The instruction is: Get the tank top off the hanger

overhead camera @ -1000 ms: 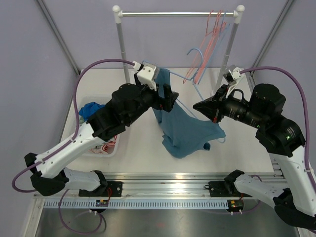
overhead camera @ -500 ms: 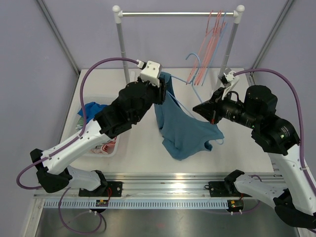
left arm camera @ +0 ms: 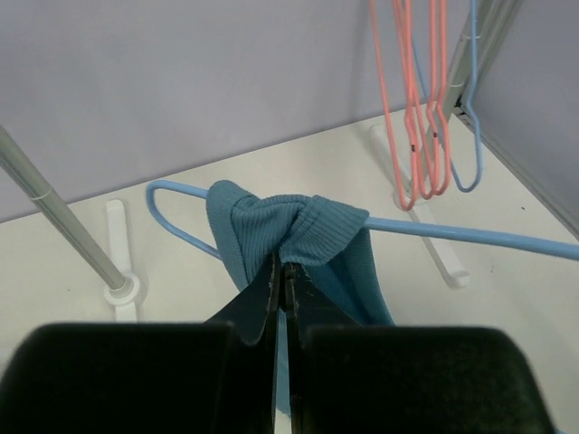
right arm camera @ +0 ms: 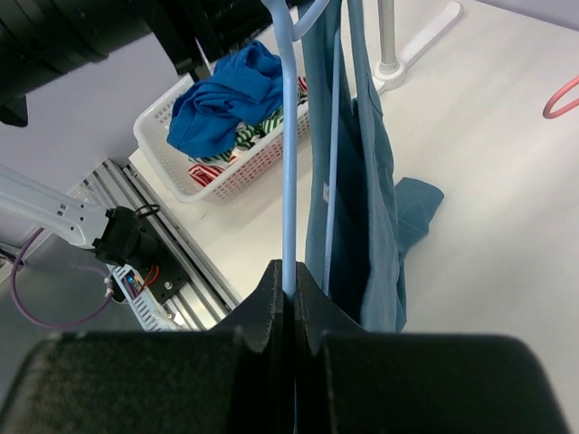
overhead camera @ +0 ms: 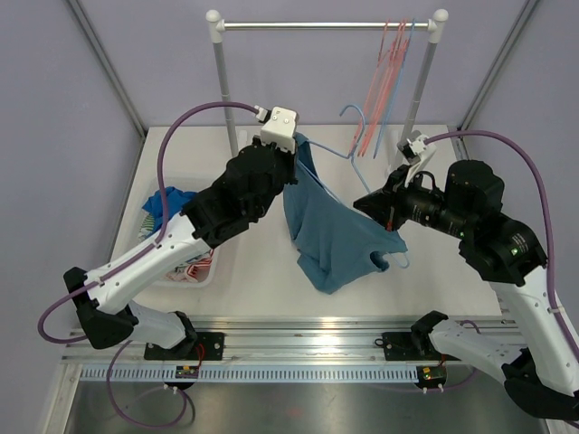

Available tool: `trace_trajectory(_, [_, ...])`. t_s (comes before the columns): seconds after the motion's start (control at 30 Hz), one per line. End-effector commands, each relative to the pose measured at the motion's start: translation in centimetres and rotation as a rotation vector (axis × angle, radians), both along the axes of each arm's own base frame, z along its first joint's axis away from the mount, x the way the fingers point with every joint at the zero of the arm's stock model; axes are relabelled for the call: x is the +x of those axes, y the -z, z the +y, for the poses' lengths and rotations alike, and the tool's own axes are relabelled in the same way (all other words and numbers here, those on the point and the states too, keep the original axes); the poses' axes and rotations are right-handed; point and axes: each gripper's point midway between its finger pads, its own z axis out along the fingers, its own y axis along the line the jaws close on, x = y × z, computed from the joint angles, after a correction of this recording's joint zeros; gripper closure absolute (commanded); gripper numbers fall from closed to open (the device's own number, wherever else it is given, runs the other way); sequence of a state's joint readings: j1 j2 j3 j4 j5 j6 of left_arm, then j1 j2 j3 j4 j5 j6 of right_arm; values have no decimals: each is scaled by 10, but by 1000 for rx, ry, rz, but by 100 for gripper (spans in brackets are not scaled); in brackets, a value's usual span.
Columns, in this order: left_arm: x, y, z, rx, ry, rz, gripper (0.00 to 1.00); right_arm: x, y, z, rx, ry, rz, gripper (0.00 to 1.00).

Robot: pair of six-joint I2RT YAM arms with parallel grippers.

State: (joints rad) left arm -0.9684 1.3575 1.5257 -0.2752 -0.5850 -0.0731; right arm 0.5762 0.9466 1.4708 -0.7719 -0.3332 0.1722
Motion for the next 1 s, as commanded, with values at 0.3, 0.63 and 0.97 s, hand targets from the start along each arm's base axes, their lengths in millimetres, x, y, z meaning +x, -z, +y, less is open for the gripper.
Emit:
trace_trajectory(0.3, [38,-17,82,-125,-281,-3,100,-42,29,-13,-39,-103,-24,100])
trace_trajectory(0.63, [46,30,91,-118,-291,100,100,-64,-1,-27,60,-111,-232,100])
trace_trajectory(0.97, [-35,56,20,-331,299,152,100,-15,-70,-34,464,137,-534,100])
